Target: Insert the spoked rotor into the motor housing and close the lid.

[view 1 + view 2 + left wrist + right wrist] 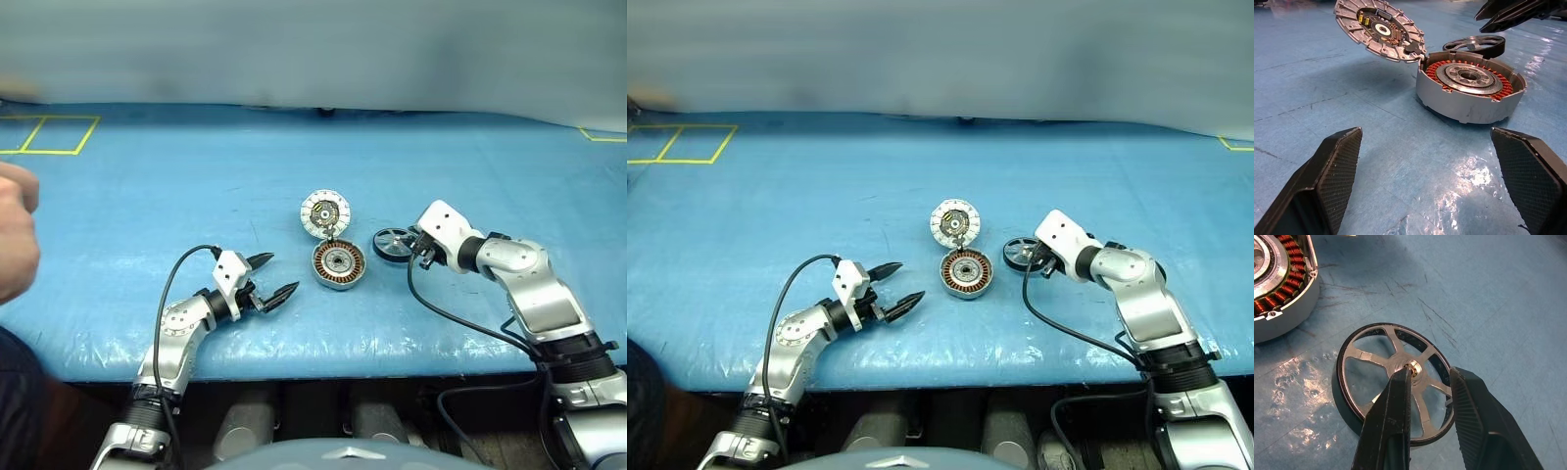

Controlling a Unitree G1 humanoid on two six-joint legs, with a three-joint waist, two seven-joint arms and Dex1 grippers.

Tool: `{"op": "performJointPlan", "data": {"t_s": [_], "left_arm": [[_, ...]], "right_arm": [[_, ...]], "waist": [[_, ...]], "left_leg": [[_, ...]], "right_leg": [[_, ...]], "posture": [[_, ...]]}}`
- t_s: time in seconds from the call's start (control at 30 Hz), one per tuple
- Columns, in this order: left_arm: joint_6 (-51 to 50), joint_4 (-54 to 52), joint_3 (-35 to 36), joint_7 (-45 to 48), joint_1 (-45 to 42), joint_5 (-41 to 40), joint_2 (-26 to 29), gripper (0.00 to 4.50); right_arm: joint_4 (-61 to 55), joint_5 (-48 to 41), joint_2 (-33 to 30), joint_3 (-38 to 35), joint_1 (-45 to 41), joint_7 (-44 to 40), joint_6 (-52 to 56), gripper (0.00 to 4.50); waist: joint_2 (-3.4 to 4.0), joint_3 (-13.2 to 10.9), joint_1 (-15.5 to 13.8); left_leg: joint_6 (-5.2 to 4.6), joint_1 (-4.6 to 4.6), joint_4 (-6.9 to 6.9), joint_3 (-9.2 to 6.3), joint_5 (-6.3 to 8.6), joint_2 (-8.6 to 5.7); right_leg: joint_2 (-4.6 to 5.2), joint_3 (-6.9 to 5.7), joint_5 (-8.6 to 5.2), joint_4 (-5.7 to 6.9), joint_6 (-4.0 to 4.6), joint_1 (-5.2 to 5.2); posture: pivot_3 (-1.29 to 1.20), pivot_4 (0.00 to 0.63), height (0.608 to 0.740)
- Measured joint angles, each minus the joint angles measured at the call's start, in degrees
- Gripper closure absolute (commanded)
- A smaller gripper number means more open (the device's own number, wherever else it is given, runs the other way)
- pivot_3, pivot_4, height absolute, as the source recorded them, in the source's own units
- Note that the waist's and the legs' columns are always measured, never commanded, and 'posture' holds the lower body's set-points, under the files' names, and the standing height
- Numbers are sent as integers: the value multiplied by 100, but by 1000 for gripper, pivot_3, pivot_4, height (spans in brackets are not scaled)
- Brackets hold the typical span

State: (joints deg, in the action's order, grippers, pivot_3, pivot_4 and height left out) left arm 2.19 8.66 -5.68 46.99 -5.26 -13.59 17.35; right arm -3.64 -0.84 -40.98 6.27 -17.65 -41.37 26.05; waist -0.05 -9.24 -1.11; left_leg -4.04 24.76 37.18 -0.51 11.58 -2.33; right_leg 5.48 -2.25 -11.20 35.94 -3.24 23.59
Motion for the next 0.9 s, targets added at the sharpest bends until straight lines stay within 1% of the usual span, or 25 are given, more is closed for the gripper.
{"op": "performJointPlan", "data": {"t_s": [0.33,0.37,0.4,0.63,0.9], "left_arm": [[-2,0,-21,-54,-1,4,22,0],[-2,0,-26,-60,-1,4,23,0],[-2,0,-32,-65,-1,4,25,0],[-2,0,-40,-75,-1,7,60,0],[-2,0,-44,-80,-1,13,64,0]], "right_arm": [[-31,35,50,26,102,33,225,3225],[-40,31,53,26,108,32,244,2865],[-55,31,55,26,112,35,276,2716],[-193,-85,229,-3,234,49,404,2716],[-450,-252,266,-62,298,75,559,2716]], "waist": [[0,0,0],[0,0,1],[0,0,2],[0,0,2],[0,0,1]], "left_leg": [[0,-1,1,0,0,0],[0,-1,1,0,0,0],[0,-1,1,0,0,0],[0,0,1,0,0,0],[0,0,1,0,0,0]], "right_leg": [[0,0,0,0,0,-1],[1,0,0,0,0,-1],[1,0,0,0,0,-2],[1,0,0,0,-1,-1],[1,0,0,0,-1,0]], "posture": [[0,150,740],[0,150,740],[0,150,740],[0,150,740],[0,150,740]]}}
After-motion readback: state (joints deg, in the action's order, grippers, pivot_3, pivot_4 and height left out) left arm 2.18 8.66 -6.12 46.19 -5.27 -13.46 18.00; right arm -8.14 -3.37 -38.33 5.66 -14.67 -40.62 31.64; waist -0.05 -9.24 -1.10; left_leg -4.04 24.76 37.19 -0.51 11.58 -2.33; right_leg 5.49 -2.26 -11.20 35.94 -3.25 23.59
